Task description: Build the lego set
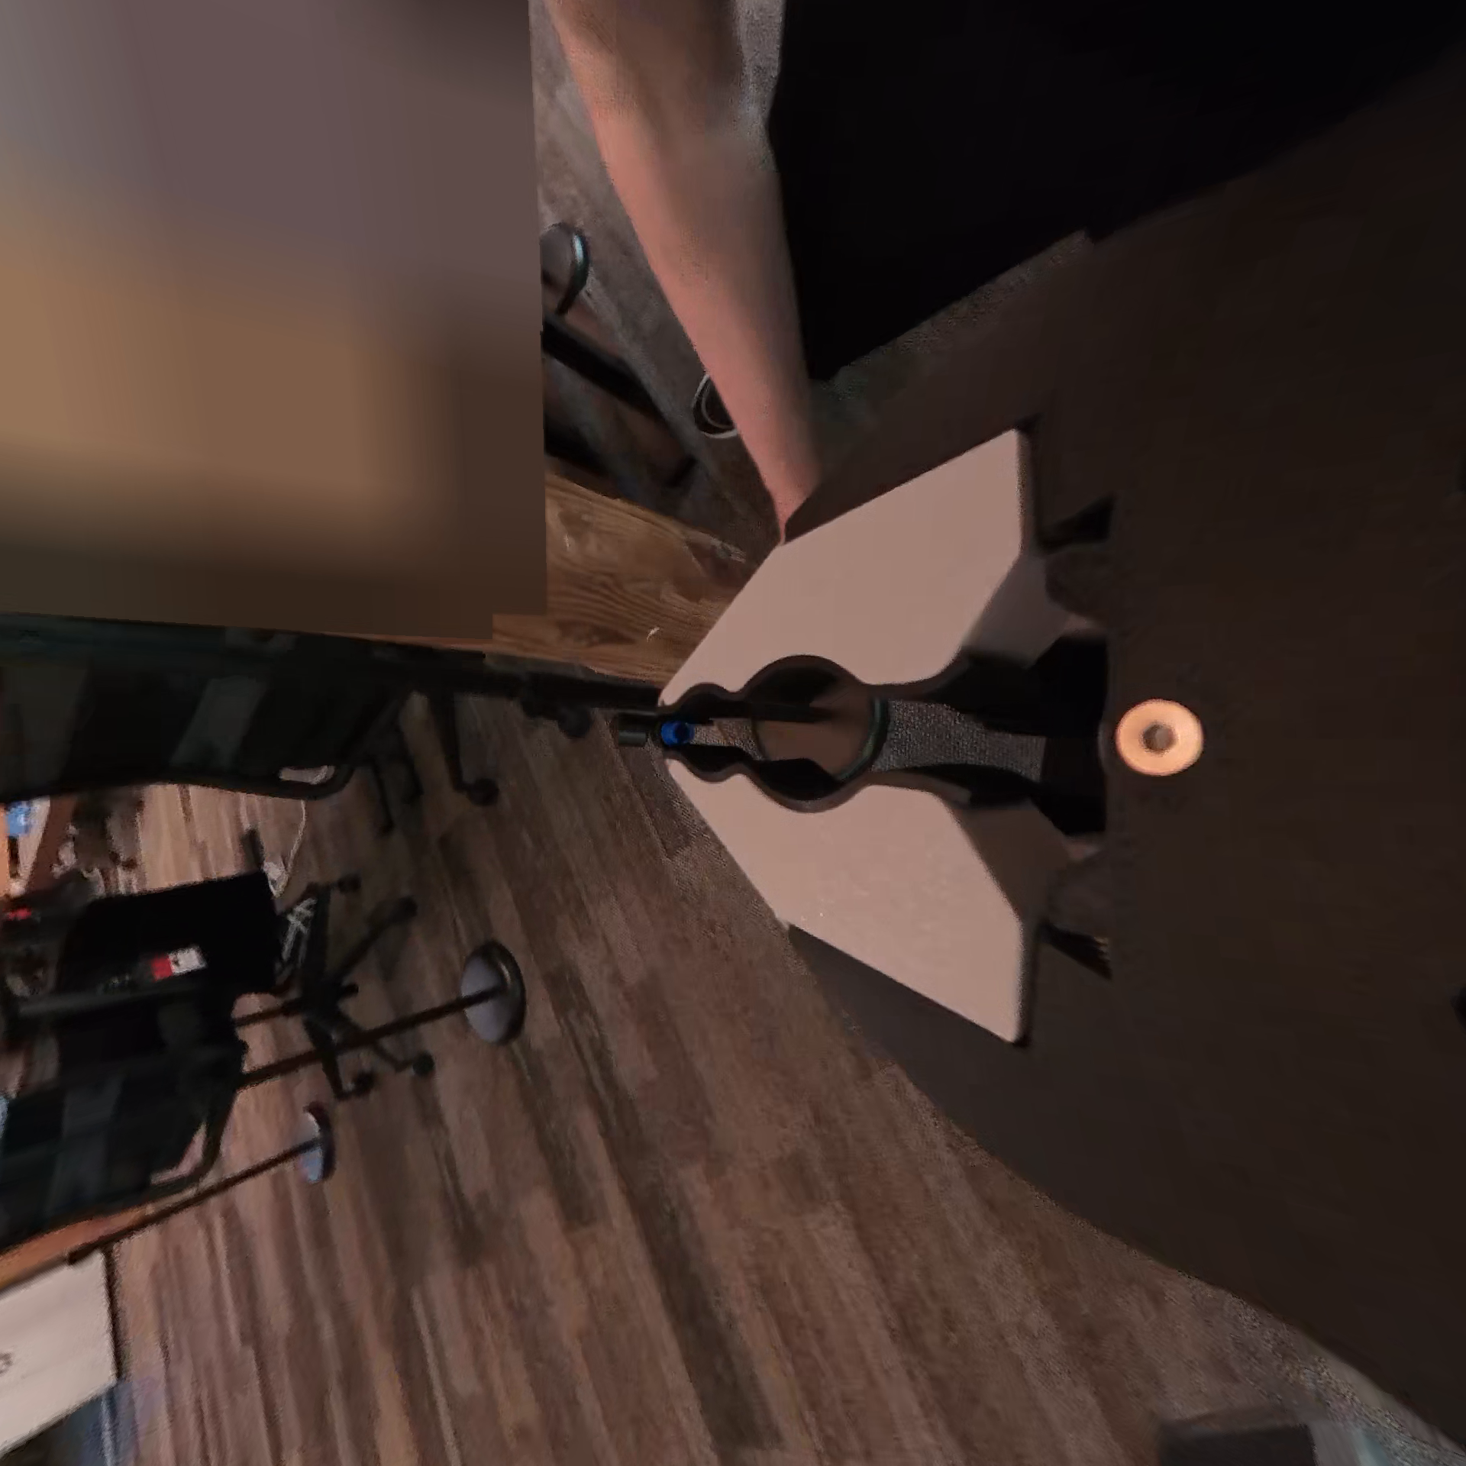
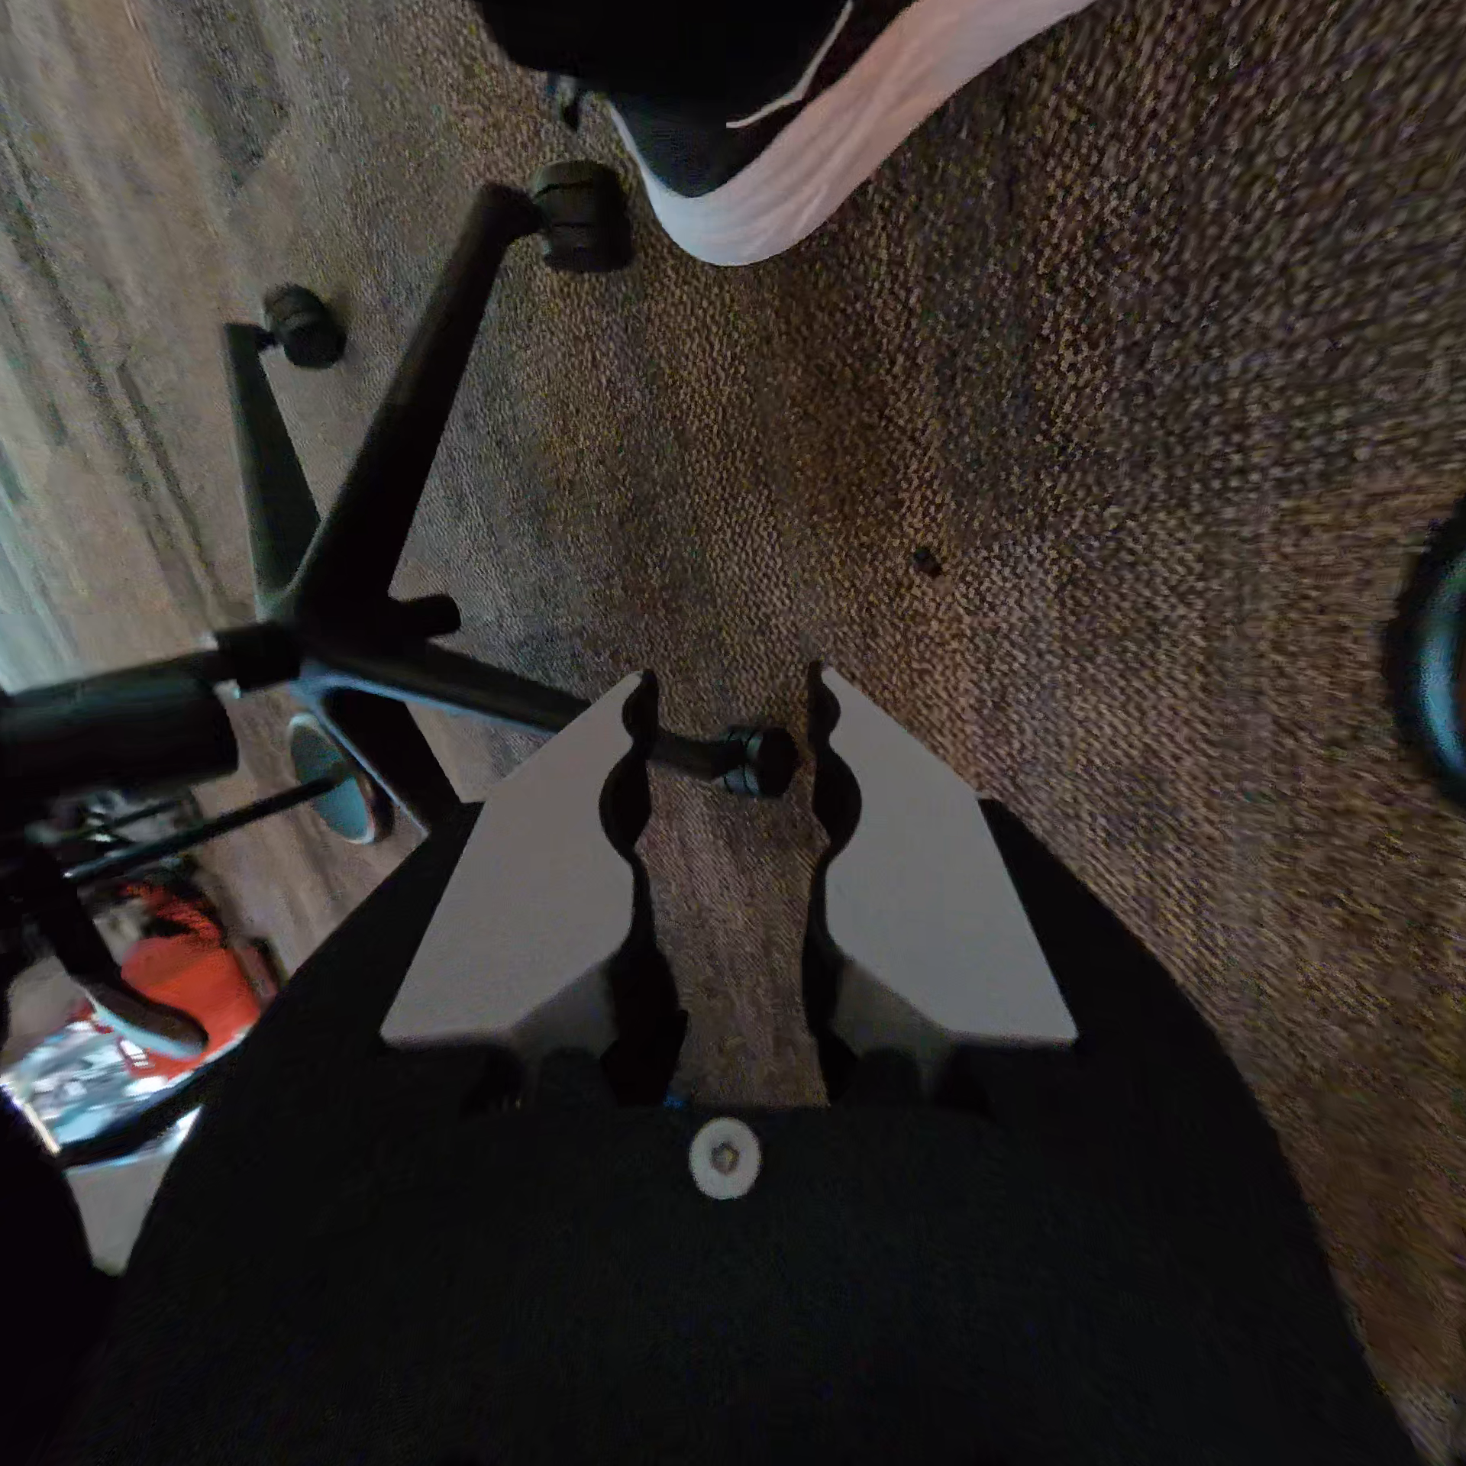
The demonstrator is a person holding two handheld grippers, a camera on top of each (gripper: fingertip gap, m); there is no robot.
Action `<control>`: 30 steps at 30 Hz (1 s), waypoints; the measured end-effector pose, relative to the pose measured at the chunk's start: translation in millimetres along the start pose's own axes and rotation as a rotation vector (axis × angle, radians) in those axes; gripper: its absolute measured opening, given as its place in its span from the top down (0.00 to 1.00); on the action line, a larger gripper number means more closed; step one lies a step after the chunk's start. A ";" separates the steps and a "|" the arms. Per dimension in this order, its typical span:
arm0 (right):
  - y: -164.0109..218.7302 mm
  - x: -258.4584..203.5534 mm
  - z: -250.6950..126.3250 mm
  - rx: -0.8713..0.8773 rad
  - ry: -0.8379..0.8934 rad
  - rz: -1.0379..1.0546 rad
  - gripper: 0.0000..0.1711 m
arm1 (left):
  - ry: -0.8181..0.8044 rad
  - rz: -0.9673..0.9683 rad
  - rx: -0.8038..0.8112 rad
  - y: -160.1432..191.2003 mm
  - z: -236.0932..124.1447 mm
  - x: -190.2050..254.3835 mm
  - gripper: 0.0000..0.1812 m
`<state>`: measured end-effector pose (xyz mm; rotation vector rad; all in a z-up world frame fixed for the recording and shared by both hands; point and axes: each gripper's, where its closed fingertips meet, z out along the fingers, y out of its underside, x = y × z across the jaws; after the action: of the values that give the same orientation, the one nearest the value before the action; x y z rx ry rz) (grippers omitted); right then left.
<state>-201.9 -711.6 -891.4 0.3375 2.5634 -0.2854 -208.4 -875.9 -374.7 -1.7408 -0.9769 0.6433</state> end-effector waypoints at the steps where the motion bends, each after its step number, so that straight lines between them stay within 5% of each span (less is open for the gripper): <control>1: 0.0 7.6 18.8 -0.017 -0.011 0.030 0.78 | -0.018 -0.058 0.016 4.1 -5.1 -7.5 0.98; 8: 30.3 65.2 131.0 -0.097 0.053 0.207 0.82 | -0.155 -0.193 0.097 24.0 -62.0 -32.9 0.98; 16: 59.0 100.0 224.4 -0.104 0.190 -0.058 0.85 | -0.439 -0.444 0.026 125.3 -159.4 -73.6 0.97; 22: 55.9 117.8 248.7 -0.035 0.242 -0.107 0.85 | -0.547 -0.502 0.032 155.2 -202.2 -92.6 0.98; 30: 56.4 130.8 267.9 -0.095 0.284 -0.194 0.96 | -0.560 -0.458 0.011 157.9 -201.1 -106.0 0.97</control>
<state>-164.7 -706.2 -1192.5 0.0989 2.8842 -0.1955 -57.1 -1094.5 -451.5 -1.2713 -1.6891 0.8428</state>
